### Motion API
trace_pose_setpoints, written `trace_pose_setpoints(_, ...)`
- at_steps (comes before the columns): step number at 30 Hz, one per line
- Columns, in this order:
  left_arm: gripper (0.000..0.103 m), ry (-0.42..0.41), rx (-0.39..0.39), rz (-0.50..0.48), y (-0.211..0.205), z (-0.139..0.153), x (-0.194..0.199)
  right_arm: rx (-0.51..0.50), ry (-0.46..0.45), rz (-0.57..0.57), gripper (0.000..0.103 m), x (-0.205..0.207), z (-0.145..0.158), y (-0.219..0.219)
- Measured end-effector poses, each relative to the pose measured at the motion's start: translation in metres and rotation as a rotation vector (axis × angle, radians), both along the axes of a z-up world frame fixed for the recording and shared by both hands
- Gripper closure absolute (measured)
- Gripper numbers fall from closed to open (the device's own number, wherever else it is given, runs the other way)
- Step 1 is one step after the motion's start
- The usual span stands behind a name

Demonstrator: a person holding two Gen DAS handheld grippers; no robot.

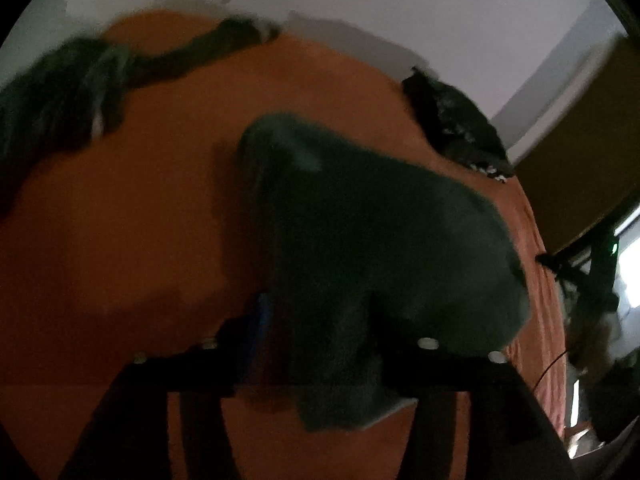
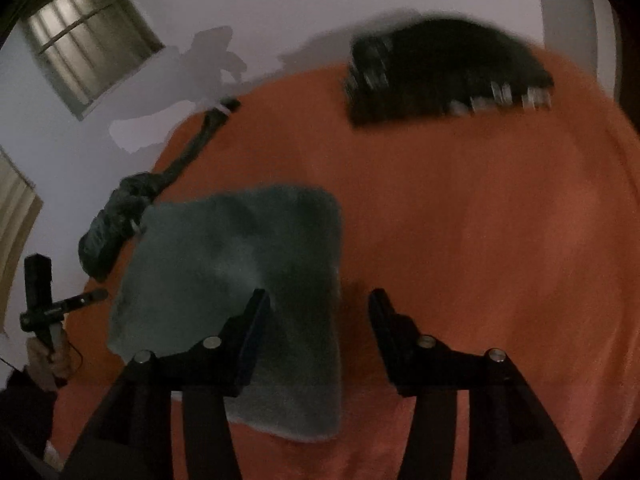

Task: Fold clothes

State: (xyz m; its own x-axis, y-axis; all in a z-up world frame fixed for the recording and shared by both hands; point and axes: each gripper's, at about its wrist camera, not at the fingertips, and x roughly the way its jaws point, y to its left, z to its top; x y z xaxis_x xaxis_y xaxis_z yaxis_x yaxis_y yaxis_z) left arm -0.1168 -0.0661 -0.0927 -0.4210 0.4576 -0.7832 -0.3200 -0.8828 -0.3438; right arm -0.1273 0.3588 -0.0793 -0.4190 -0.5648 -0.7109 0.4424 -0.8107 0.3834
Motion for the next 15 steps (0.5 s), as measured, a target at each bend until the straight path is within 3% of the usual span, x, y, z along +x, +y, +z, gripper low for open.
trace_pose_setpoints(3,0.032,0.03,-0.017,-0.032,0.025,0.008,-0.023,-0.042,0.048,0.055,0.044,-0.02,0.023,-0.035)
trace_pose_setpoints(5,0.026,0.046,-0.04,-0.017,0.04,0.005,-0.04,-0.059,0.034,0.098,0.044,-0.033,0.024,-0.064)
trace_pose_setpoints(7,0.026,0.039,-0.046,0.014,0.049,-0.002,-0.055,-0.053,0.006,0.147,0.044,-0.044,0.011,-0.104)
trace_pose_setpoints(9,0.025,0.028,-0.015,0.04,0.058,-0.012,-0.073,0.058,0.031,0.126,0.044,-0.046,-0.009,-0.128)
trace_pose_setpoints(11,0.025,0.039,-0.042,0.057,0.065,-0.021,-0.09,0.159,0.058,0.104,0.044,-0.049,-0.027,-0.147)
trace_pose_setpoints(14,0.025,0.138,-0.158,0.163,0.053,-0.038,-0.108,0.194,0.111,0.043,0.062,-0.056,-0.038,-0.134)
trace_pose_setpoints(15,0.025,0.173,-0.185,0.214,0.046,-0.043,-0.113,0.189,0.129,0.017,0.063,-0.059,-0.04,-0.125)
